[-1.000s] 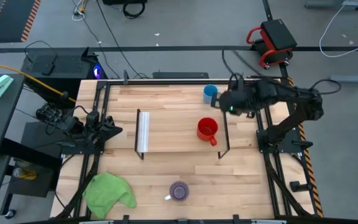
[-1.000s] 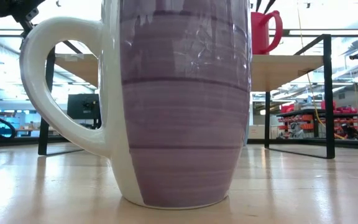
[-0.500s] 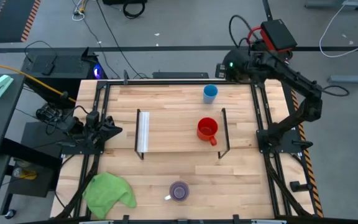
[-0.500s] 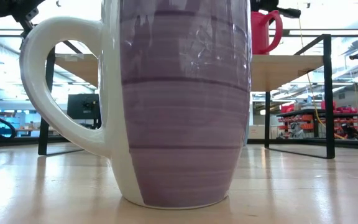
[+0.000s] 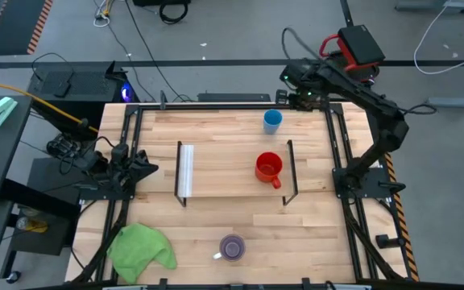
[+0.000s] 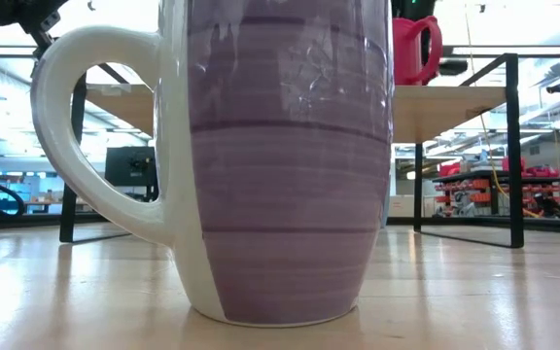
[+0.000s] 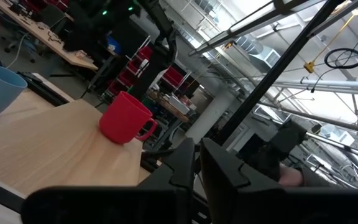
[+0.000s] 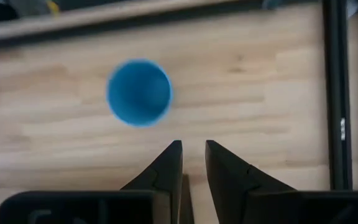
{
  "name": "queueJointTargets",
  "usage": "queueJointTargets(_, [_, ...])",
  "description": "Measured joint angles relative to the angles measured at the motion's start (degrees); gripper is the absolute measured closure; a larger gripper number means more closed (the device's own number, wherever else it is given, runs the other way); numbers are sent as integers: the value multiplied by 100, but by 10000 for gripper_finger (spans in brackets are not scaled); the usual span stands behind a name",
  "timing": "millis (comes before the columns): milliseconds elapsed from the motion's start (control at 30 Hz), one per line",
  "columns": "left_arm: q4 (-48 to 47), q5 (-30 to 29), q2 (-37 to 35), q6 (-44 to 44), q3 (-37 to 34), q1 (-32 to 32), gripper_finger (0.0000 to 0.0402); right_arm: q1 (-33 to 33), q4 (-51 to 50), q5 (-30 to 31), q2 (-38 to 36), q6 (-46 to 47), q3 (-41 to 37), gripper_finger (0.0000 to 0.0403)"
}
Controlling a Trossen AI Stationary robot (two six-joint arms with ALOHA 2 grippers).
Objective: Stack small to large cups/mugs on shelf
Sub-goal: Put the blue cup to the left of the red mug on the shelf
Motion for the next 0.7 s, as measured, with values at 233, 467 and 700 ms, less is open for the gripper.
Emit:
queueJointTargets(233, [-346, 1, 0, 74, 4, 2, 371, 4, 1014, -519, 207, -41, -758, 325])
queueJointTargets(467, [-1130, -47, 0, 44, 4, -1, 360, -56, 1565, -630, 200, -11, -926, 325])
queueJointTargets(700, [-1420, -715, 0, 44, 4, 1, 367, -218, 1648, -627, 200, -383, -1125, 311])
